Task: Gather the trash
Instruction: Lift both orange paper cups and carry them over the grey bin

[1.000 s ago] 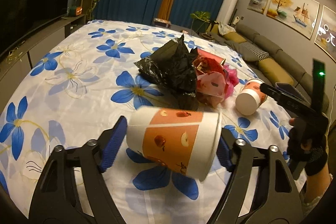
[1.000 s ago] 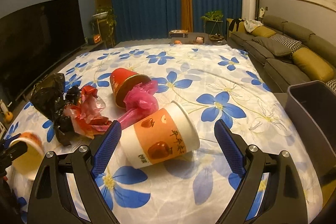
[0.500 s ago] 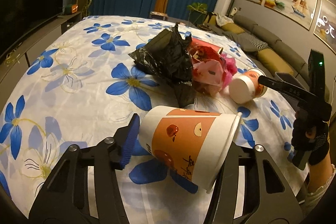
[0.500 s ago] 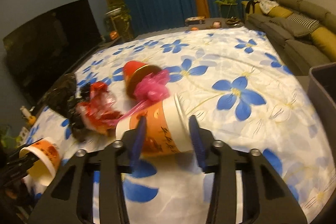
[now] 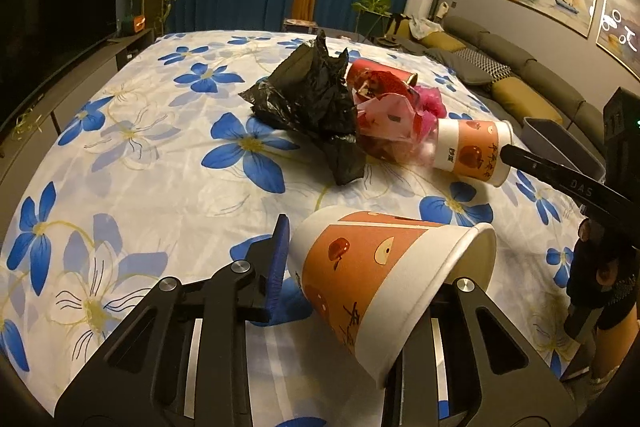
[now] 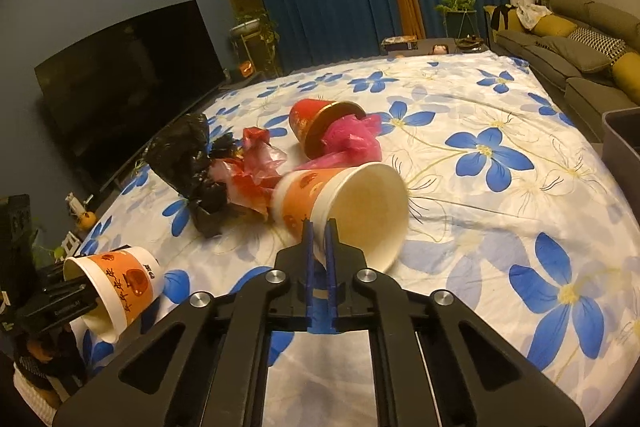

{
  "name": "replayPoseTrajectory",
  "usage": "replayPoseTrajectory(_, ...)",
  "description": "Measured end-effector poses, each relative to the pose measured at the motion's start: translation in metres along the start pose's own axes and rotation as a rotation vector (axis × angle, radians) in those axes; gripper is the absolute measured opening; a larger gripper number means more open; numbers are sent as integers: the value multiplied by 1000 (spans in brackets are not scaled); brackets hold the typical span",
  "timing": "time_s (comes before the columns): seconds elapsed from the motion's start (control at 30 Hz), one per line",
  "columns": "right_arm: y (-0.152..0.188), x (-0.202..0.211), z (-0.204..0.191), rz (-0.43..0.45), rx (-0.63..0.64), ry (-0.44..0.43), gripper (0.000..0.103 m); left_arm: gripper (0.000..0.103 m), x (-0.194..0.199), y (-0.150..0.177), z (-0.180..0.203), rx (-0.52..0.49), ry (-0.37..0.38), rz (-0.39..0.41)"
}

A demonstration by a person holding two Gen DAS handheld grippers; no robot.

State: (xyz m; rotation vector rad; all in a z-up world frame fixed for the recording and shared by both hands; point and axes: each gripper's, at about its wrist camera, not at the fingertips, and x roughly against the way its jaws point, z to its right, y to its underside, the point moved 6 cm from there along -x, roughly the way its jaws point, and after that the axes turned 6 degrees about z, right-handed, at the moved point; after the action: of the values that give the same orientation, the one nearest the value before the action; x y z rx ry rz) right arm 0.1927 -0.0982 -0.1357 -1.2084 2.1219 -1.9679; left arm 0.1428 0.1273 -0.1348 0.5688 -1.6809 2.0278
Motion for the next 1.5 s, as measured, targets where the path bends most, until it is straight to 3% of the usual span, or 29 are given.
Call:
replayPoseTrajectory(0.87,-30,74,-17,159,41,88,4,27,32,-22,20,-8,36,97)
replayPoseTrajectory(1.5,-78,107,-24,243,128,169,4,27,40,-60,54,-56,81,162)
